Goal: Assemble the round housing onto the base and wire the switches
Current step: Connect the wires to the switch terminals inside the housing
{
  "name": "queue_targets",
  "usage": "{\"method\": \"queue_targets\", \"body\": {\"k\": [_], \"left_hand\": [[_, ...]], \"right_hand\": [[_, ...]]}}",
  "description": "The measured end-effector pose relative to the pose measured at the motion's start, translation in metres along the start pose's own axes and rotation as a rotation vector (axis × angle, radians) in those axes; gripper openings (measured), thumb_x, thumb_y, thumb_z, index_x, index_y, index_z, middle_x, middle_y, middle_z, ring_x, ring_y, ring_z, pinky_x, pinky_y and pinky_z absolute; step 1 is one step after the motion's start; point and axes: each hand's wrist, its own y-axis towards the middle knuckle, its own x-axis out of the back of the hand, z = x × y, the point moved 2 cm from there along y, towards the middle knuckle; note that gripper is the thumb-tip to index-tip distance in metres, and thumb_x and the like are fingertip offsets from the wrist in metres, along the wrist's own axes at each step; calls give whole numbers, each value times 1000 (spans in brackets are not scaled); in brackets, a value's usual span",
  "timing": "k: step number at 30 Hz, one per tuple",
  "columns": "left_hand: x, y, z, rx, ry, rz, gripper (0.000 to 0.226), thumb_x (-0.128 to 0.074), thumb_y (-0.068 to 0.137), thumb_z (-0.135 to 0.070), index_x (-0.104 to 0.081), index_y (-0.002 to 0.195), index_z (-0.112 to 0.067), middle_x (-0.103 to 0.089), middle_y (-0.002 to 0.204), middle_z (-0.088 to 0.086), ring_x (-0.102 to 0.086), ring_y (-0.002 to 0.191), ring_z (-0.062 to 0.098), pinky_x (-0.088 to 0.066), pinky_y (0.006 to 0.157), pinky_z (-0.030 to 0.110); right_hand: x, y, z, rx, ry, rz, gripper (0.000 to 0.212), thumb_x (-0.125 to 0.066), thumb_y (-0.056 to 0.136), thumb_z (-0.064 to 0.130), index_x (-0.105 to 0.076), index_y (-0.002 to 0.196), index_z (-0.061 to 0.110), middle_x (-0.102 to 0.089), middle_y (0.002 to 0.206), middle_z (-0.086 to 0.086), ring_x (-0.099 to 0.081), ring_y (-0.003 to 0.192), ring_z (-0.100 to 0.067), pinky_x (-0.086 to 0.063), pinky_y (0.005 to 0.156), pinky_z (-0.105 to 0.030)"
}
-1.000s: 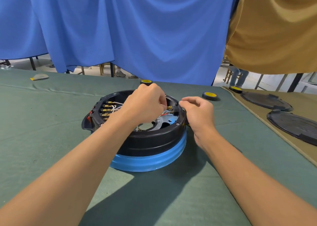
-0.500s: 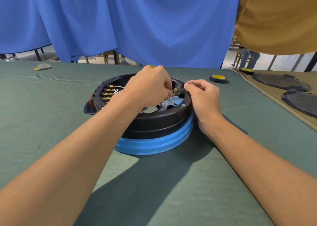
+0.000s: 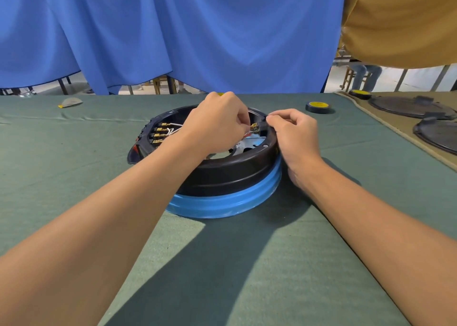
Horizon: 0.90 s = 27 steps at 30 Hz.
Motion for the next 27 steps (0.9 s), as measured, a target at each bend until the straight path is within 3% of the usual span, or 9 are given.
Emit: {"method": "queue_targets", "body": {"k": [9,18,23,27], "left_hand": [[-1,1,-1,9,-47,22,11,-65,91,-18,-75,87,-18,-70,76,-7,-66,85,18,-55,87,41],[-3,2,-3,3,-26,23,12,-64,93,-20,-76,93,-18,-71,76,-7,-66,86,17,-55,88,41],[-3,1,-3,1,2,19,11,-62,93,-18,-73,93,-20,-66,75,-12,-64,88,18,-55,86,43],[-4,1,-5,-23,7,41,21,-57,95,-12,-73,105,-20,-67,80,-6,-65,86,19,-55,88,42]], "right_hand": [[-1,1,-2,29,-17,-1,18,-62,85,16,-65,73,29,-65,74,13,-61,79,-8,-55,74,-29],[-1,2,-1,29,-2,9,14,-62,85,15,-66,77,27,-65,74,11,-60,77,-6,-51,69,-24],[-1,2,-2,29,-11,9,17,-62,86,16,-64,76,29,-64,76,13,-60,79,-7,-52,71,-25],[-1,2,-3,31,-20,9,17,-61,86,18,-63,75,30,-64,79,12,-60,82,-8,-54,77,-29]]}}
